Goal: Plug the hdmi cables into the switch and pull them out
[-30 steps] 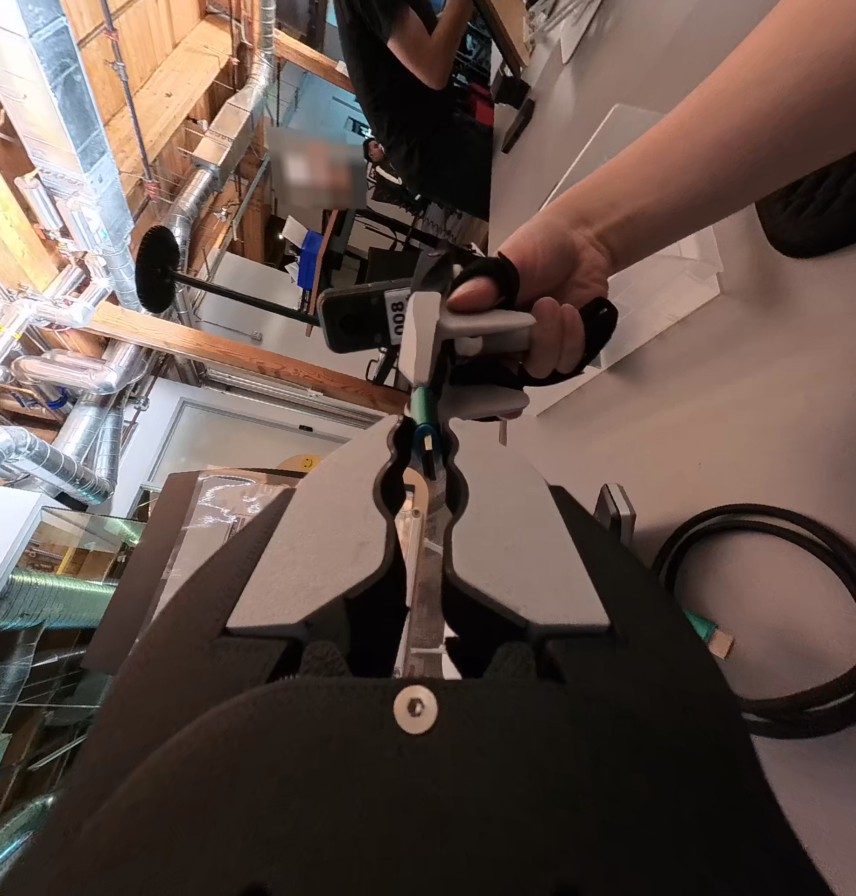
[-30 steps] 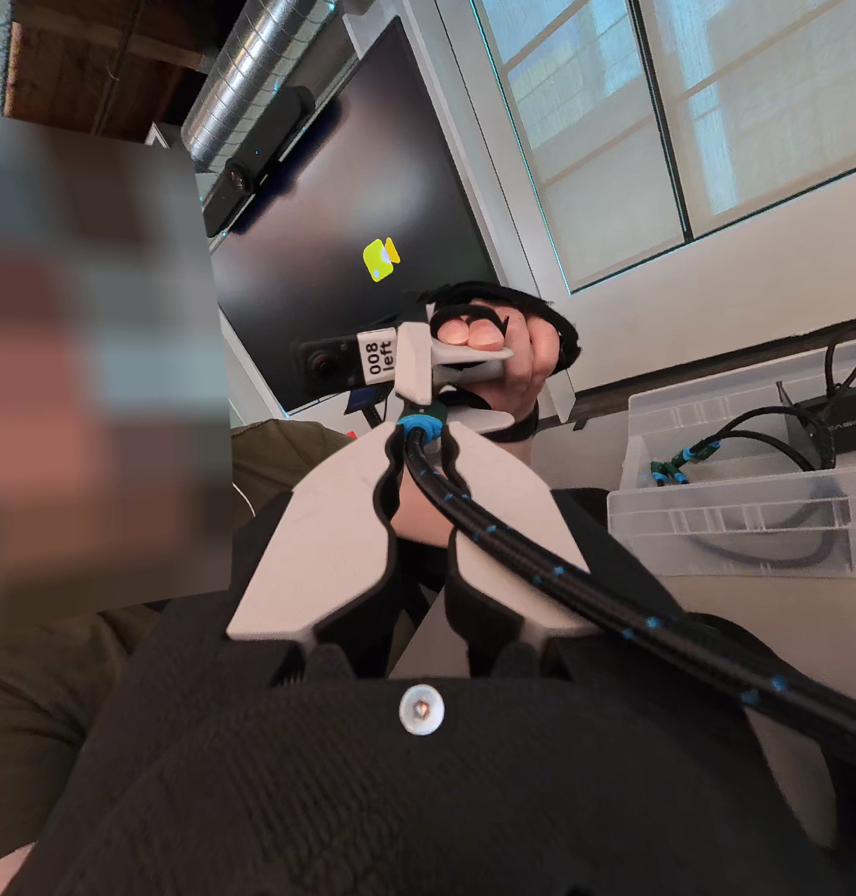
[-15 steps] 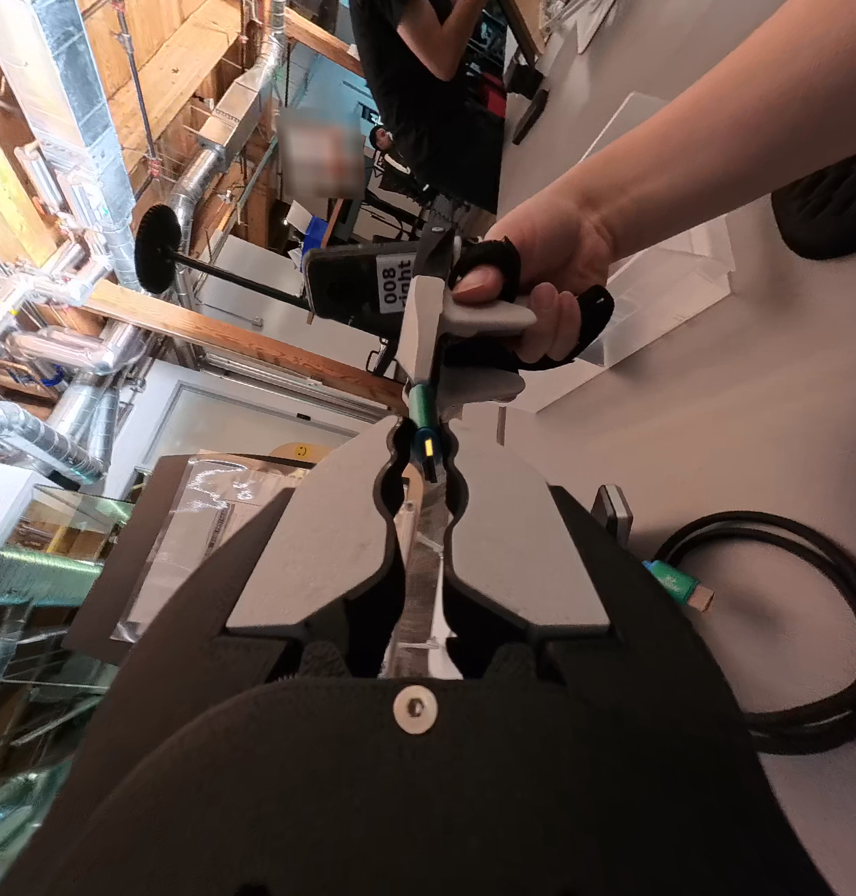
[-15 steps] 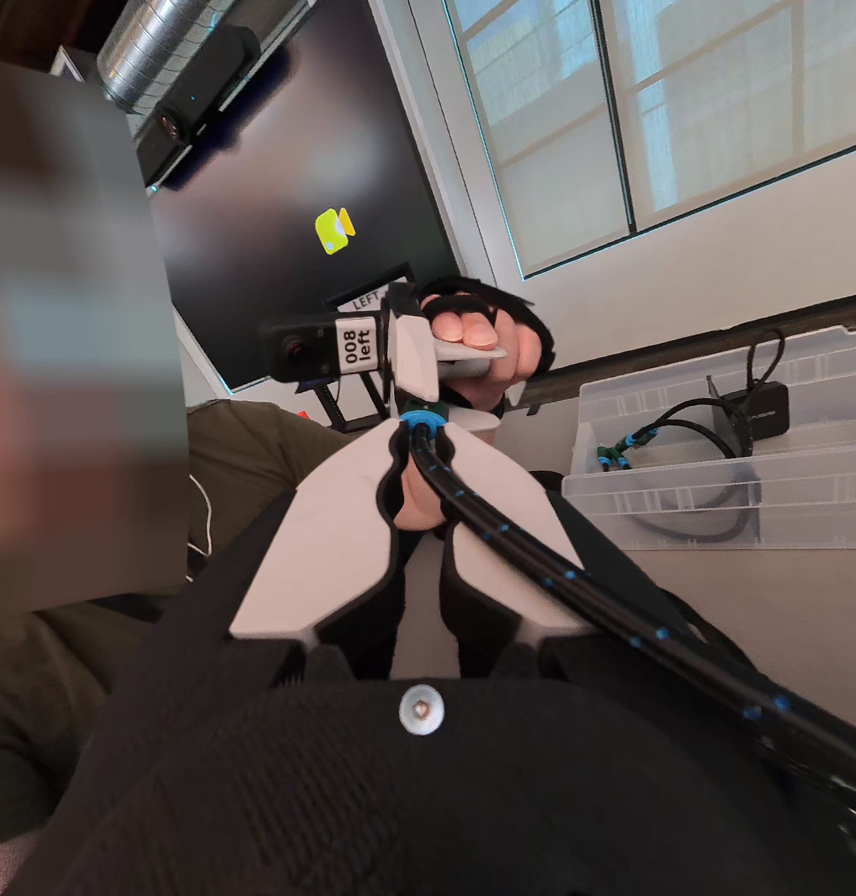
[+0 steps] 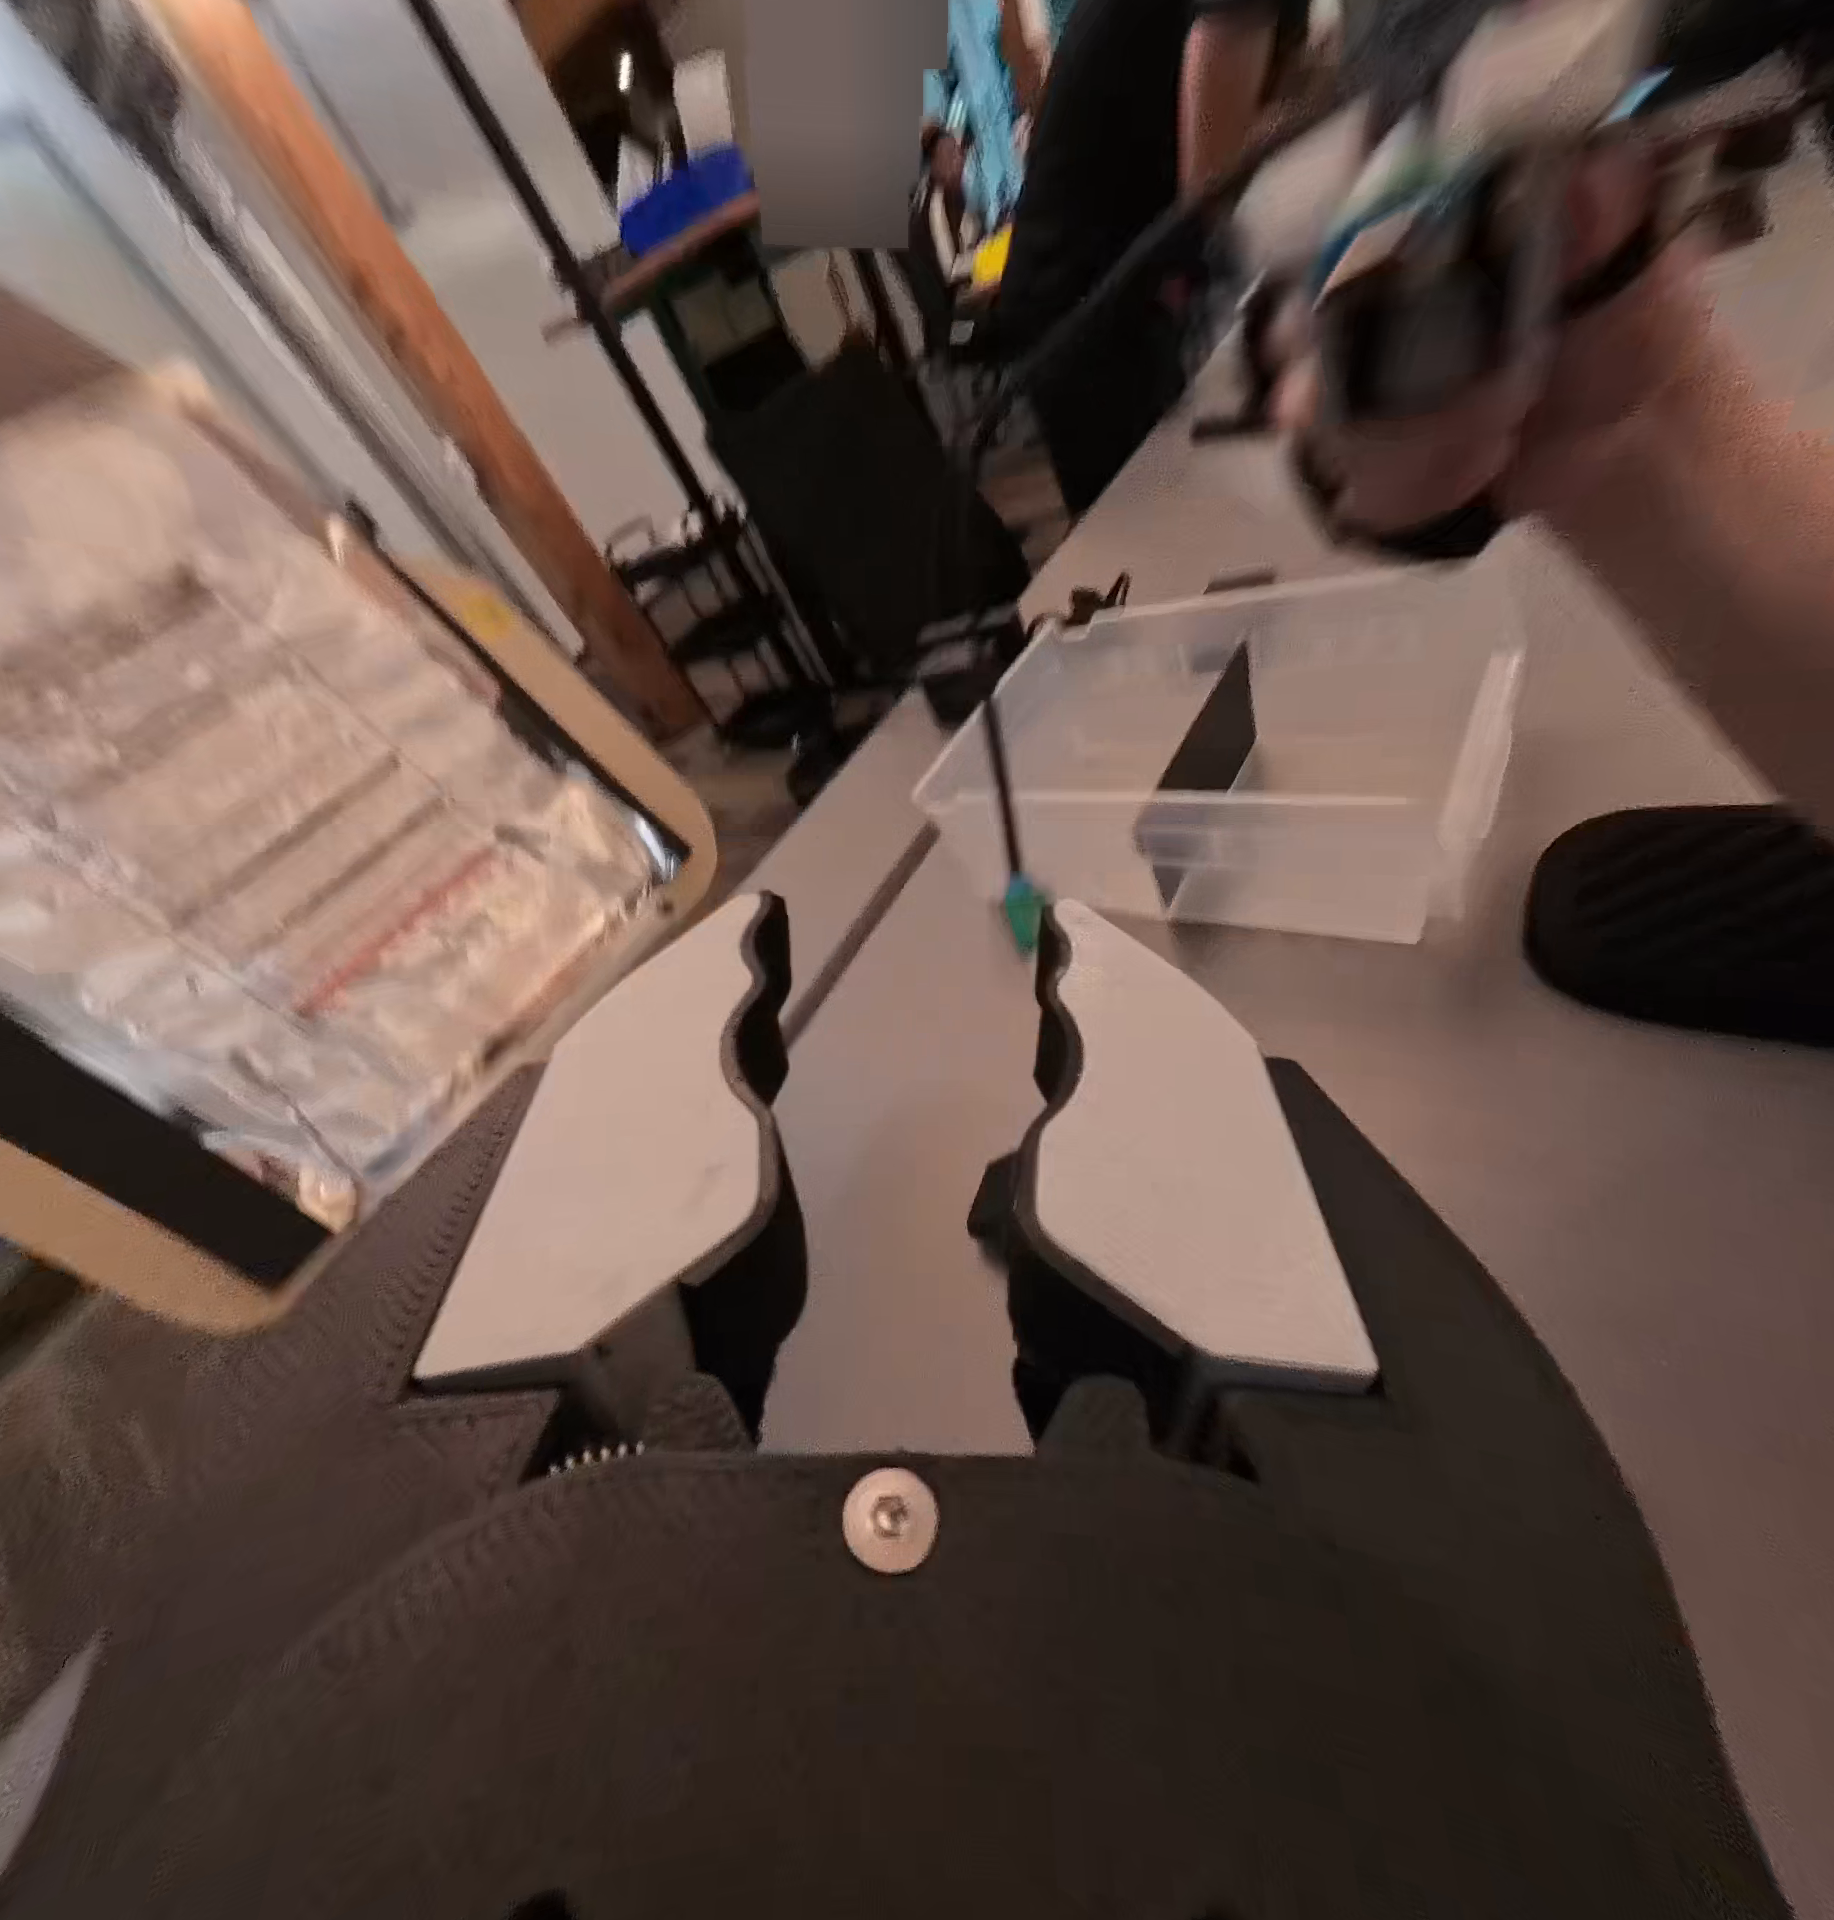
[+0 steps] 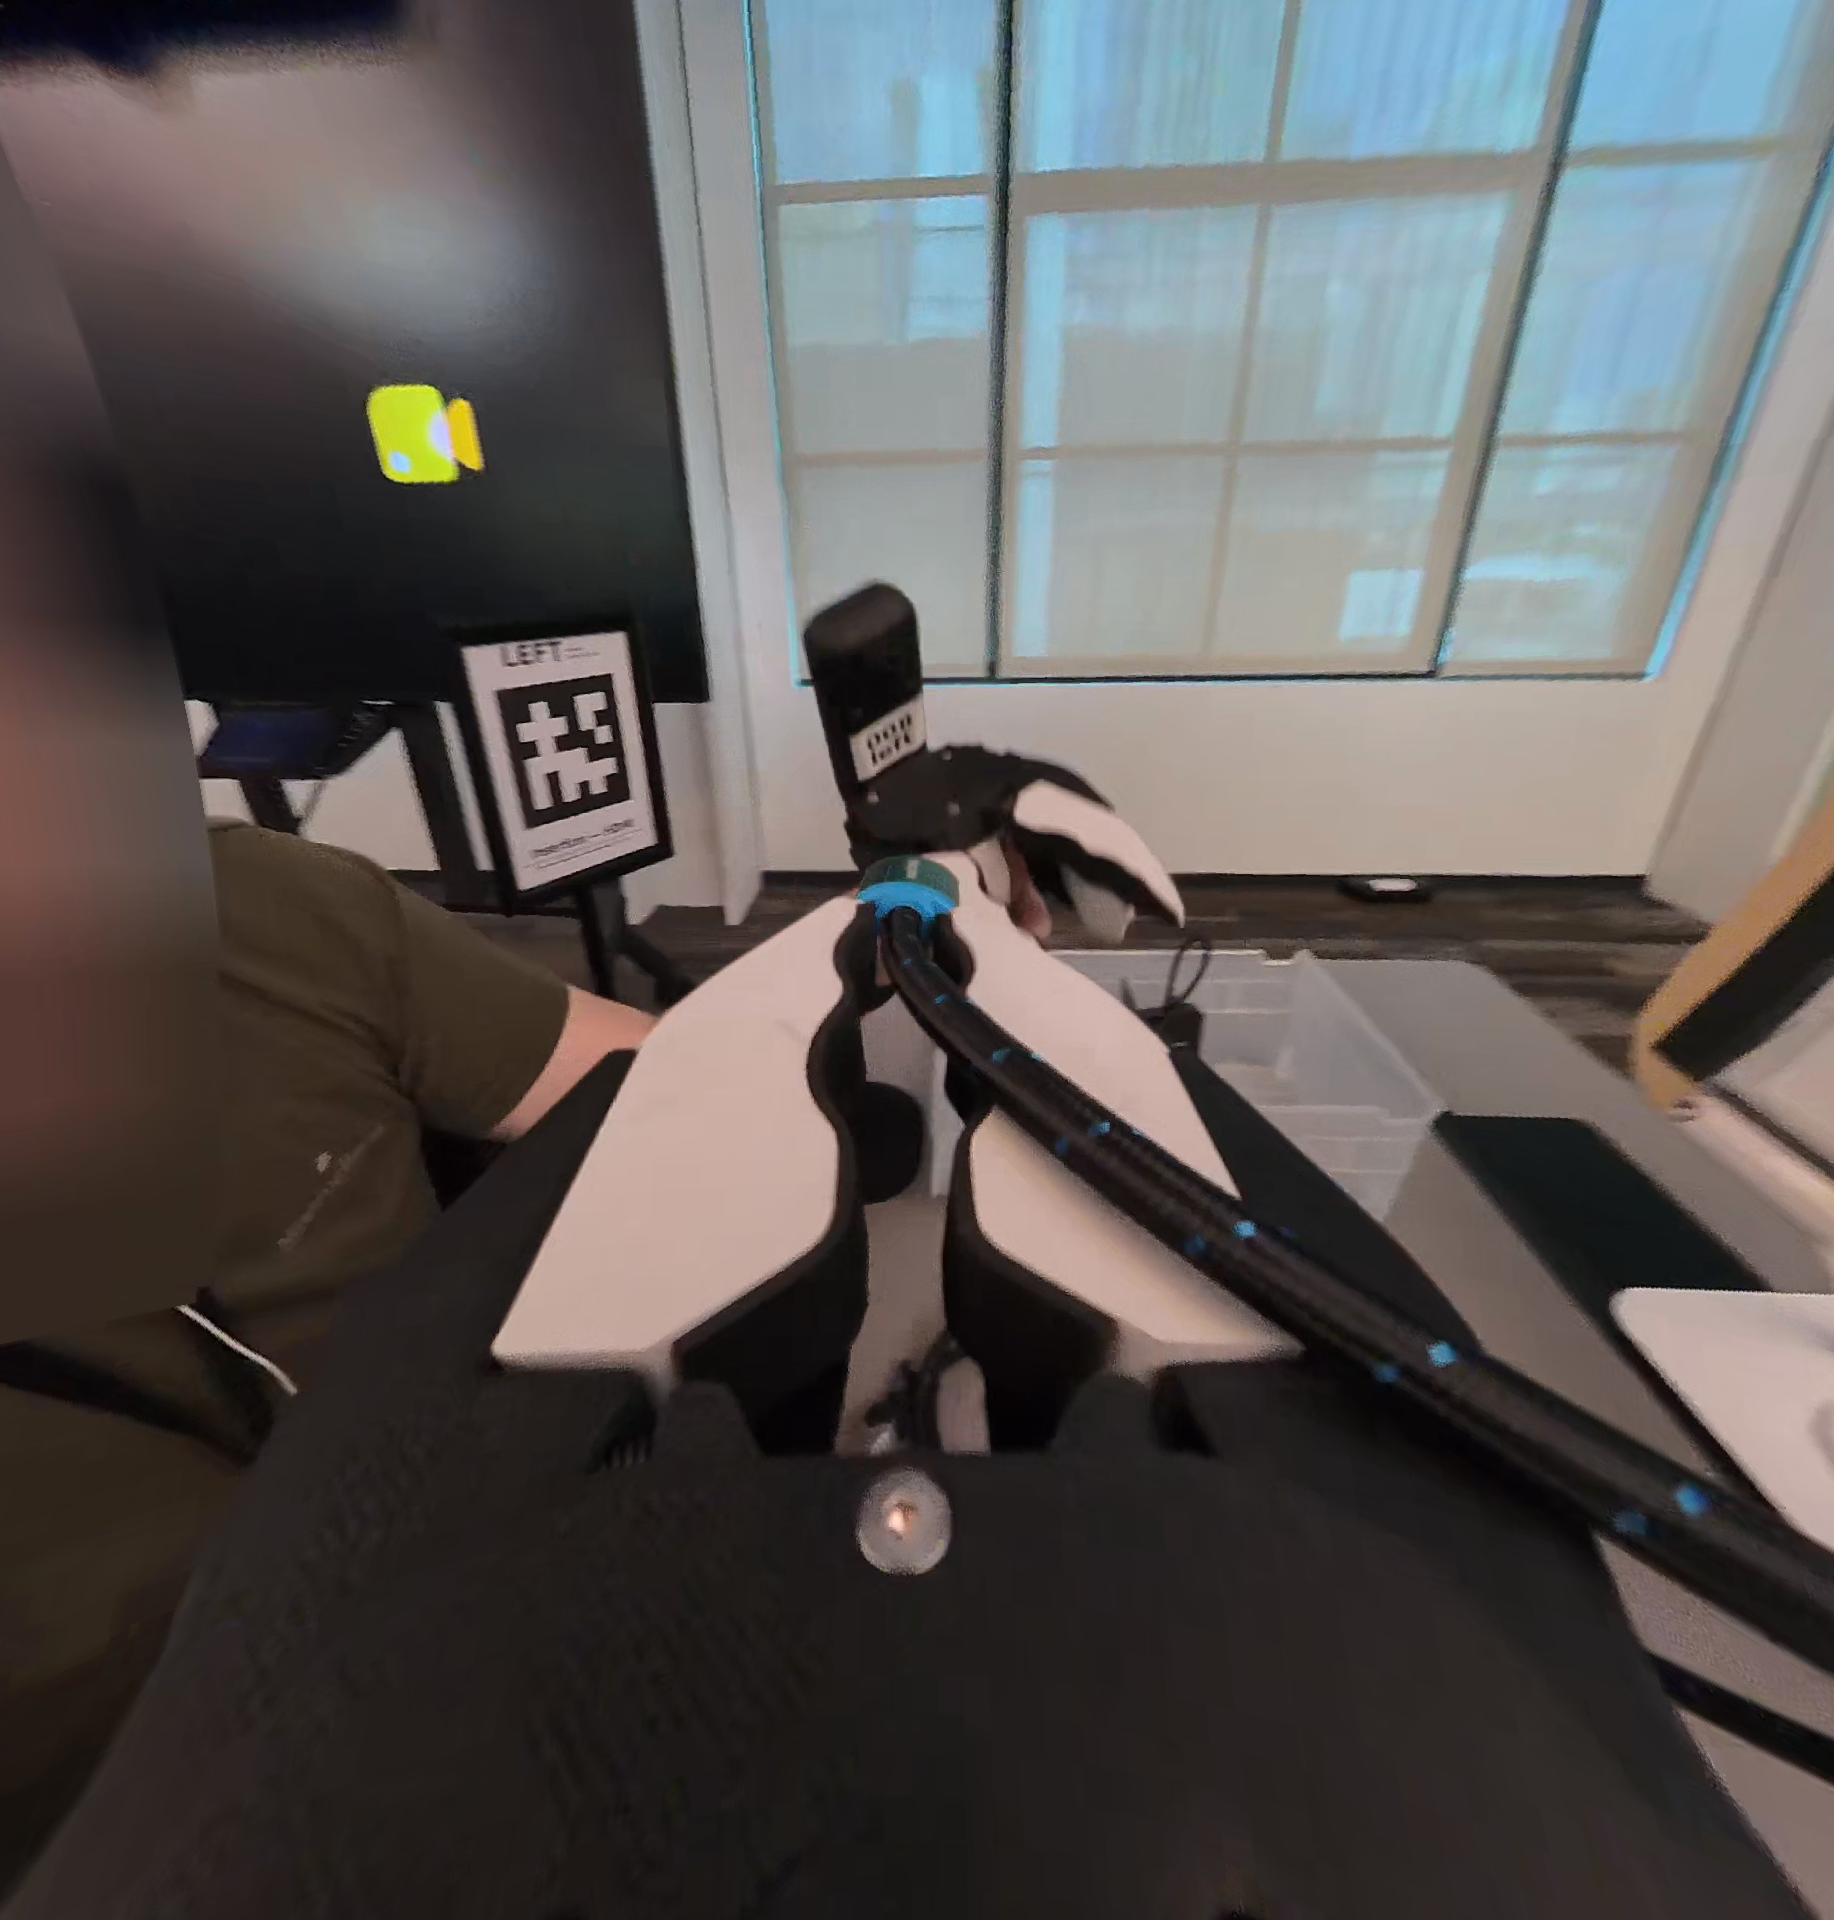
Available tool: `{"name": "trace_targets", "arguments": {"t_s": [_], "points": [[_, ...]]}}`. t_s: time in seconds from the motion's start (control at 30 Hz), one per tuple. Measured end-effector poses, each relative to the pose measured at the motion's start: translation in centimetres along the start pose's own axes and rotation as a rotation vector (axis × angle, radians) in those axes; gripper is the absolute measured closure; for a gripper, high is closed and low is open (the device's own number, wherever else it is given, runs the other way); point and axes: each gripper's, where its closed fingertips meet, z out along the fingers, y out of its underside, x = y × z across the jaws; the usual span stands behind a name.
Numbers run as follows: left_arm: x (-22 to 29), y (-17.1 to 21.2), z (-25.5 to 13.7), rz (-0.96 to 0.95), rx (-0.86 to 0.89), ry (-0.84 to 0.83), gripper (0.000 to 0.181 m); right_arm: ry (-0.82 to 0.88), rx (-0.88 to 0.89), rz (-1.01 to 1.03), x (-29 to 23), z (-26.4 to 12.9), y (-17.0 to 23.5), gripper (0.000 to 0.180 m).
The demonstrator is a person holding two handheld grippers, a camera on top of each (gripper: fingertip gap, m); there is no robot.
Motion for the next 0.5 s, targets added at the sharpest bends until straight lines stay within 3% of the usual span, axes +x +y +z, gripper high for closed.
{"name": "trace_targets", "arguments": {"t_s": [0.17,0.3,0.5], "points": [[4.2,7.7,6.3,0.022,-0.339,0.088,0.123,0.145,-0.006,-0.138,-2.2,-3.1,-2.9,0.169],[7.5,14.3,10.0,0.204,-0.606,0.081,0.116,0.233,-0.004,-0.233,-4.0,-4.8,-4.5,0.170],[7.9,18.5,12.2,0.306,-0.735,0.008,0.121,0.269,-0.013,-0.300,-6.2,-5.6,-5.5,0.170]]}}
